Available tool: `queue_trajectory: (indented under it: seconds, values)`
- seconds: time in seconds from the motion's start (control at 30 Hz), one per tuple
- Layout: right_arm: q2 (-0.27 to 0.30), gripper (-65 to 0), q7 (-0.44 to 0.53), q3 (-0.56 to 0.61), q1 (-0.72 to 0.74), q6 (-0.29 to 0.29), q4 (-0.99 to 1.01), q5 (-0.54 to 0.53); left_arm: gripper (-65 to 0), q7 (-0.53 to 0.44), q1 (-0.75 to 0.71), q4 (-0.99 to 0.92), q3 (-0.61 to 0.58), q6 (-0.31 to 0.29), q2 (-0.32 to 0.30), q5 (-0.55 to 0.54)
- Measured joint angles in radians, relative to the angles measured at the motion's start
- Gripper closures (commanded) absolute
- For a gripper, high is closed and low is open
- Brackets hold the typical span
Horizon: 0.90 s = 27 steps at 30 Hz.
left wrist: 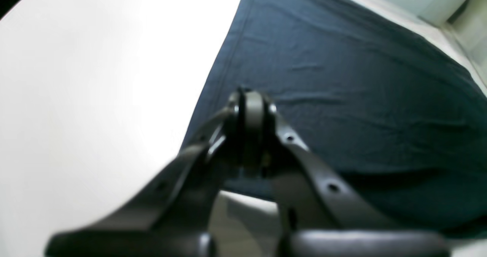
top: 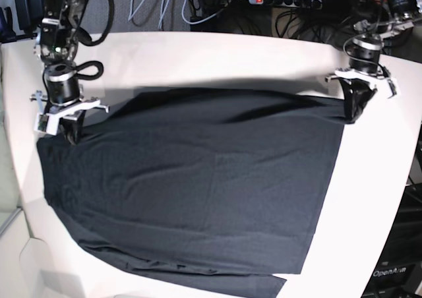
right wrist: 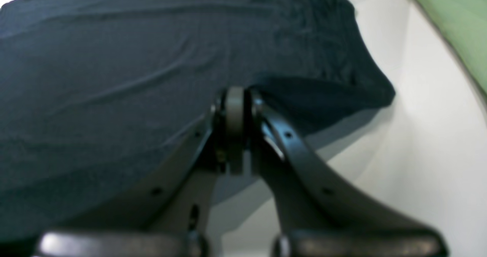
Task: Fold the T-shirt properly
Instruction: 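Lift the gripped shirt edge up with both grippers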
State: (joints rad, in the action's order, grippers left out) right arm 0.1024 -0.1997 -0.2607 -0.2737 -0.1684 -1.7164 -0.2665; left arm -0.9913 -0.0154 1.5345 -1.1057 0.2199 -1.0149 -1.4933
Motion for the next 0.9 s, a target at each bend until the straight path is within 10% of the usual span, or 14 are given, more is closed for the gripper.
queue_trajectory:
  seconds: [0.57, 0.9]
  values:
    - [0.016, -0.4, 0.0, 0.015, 0.118, 0.0, 0.126, 0.0, 0.0, 0.002, 0.097, -0.056, -0.001, 0.0, -0.024, 0.0]
    - [0.072, -0.4, 0.0, 0.111, 0.148, 0.0, 0.169, 0.0, 0.0, 0.164, 0.152, -0.129, 0.0, -0.001, 0.014, 0.0]
